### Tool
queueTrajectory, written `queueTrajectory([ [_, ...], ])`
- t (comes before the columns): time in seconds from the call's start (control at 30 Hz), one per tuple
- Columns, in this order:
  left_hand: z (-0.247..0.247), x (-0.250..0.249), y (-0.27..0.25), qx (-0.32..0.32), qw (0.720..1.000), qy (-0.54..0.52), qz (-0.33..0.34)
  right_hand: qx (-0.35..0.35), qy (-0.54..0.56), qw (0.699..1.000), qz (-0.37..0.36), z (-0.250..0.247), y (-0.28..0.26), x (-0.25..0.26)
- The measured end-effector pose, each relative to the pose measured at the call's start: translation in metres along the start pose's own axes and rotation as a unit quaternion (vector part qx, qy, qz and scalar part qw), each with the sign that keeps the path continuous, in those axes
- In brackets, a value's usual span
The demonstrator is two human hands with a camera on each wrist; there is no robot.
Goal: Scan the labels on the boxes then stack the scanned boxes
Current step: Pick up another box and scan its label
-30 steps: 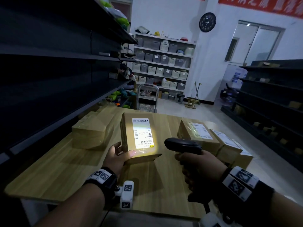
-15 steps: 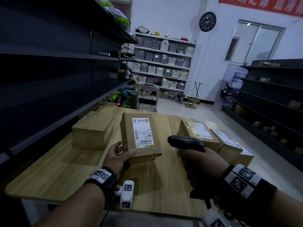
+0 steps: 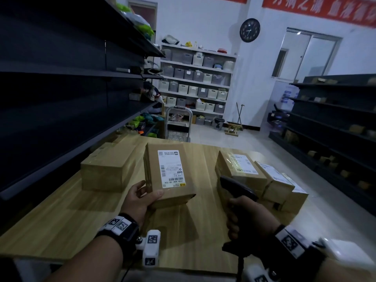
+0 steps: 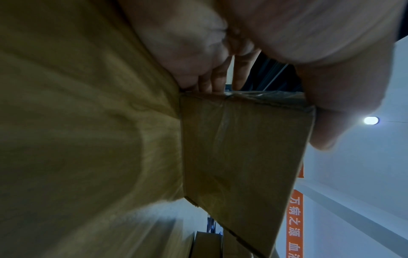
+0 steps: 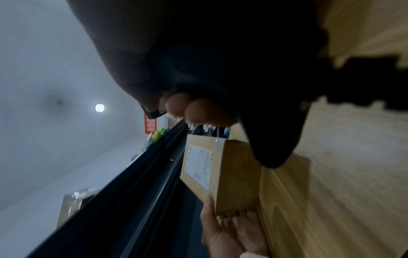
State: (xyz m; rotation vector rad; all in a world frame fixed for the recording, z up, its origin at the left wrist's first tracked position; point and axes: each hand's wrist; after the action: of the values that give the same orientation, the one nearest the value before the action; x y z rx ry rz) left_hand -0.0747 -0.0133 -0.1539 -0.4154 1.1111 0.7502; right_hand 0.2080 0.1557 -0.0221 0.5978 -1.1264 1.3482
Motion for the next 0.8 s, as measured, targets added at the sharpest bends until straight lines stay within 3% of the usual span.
queueTrajectory([
  [0.37,0.004,-0.002,0.003,0.032,0.999,-0.022,0.027,-0.002,0.205,0.976,-0.073,-0.064,0.033,-0.052],
  [0.63,0.008,-0.006,-0.003,0.026,0.999,-0.045,0.008,-0.011,0.224,0.971,-0.083,-0.073,0.041,-0.059],
  [0.8,0.024,-0.019,-0.015,0.026,0.999,0.017,-0.007,-0.009,0.227,0.972,-0.058,-0.074,0.04,-0.055],
])
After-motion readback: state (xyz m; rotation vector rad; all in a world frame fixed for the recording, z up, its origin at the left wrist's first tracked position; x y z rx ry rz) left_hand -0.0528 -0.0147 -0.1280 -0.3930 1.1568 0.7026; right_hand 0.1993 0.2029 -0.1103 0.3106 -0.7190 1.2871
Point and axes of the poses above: each hand's wrist, its own y-axis towards the middle knuckle, its own z-axis out of the palm, x = y × z, and after that the axes turned 15 degrees about x, right-handed
